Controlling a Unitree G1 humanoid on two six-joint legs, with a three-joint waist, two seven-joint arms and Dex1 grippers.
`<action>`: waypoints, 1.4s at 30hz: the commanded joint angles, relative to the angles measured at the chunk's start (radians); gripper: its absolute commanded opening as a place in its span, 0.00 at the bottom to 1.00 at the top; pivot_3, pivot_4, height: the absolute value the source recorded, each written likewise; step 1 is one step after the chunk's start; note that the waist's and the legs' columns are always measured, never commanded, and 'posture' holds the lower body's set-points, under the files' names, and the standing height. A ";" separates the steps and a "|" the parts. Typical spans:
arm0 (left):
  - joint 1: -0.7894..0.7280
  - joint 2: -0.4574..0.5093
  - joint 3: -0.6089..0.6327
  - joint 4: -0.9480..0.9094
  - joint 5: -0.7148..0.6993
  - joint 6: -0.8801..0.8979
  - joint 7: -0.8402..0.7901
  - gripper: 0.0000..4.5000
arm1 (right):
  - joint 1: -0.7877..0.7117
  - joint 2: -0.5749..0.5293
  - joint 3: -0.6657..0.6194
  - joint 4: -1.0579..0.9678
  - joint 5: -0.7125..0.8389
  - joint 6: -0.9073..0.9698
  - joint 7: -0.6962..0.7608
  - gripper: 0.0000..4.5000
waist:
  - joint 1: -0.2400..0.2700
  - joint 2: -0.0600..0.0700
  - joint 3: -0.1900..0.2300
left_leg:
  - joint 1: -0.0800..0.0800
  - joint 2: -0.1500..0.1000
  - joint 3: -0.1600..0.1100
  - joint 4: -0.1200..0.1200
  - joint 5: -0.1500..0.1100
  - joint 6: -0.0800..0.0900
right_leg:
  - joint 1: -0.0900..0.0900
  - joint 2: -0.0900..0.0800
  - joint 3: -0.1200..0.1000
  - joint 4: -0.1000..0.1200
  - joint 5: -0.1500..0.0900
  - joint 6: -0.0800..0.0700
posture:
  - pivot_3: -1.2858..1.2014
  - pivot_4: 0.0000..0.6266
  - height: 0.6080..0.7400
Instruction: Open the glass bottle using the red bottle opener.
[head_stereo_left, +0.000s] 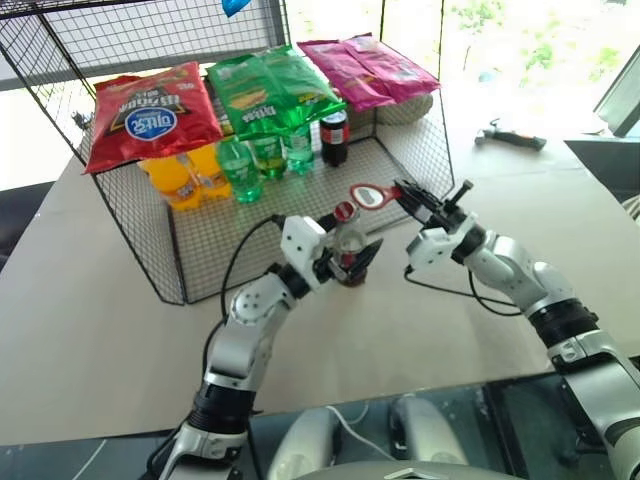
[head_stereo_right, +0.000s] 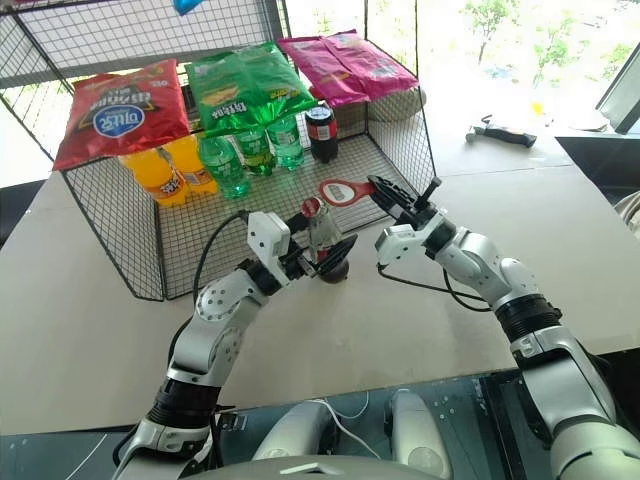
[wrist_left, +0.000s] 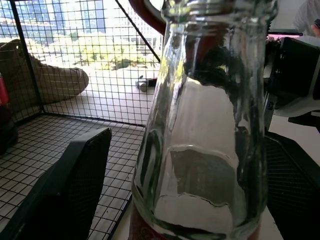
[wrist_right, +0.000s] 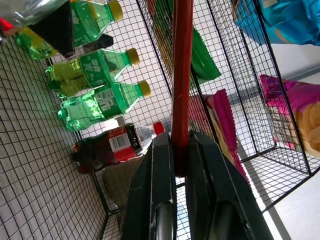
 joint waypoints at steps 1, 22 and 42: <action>0.002 -0.001 0.000 -0.043 -0.001 -0.014 0.001 0.96 | -0.004 -0.008 -0.014 -0.037 0.010 -0.009 0.000 0.00 | 0.000 0.000 0.000 | 0.000 0.000 0.000 0.000 0.000 0.000 | 0.000 0.000 0.000 0.000 0.000 0.000 | 0.52 0.24 0.96; 0.036 0.033 0.010 -0.147 -0.013 0.026 0.002 0.96 | 0.004 -0.023 -0.062 0.018 0.077 0.026 -0.007 0.00 | 0.000 0.000 0.000 | 0.000 0.000 0.000 0.000 0.000 0.000 | 0.000 0.000 0.000 0.000 0.000 0.000 | 0.52 0.24 0.96; 0.280 0.156 0.113 -0.270 -0.035 0.036 0.000 0.96 | 0.334 0.000 -0.161 -0.234 0.709 0.395 0.485 0.00 | 0.002 0.002 0.004 | -0.002 0.001 -0.001 -0.001 -0.001 0.002 | 0.000 -0.001 -0.001 -0.003 0.000 0.000 | 0.52 0.24 0.96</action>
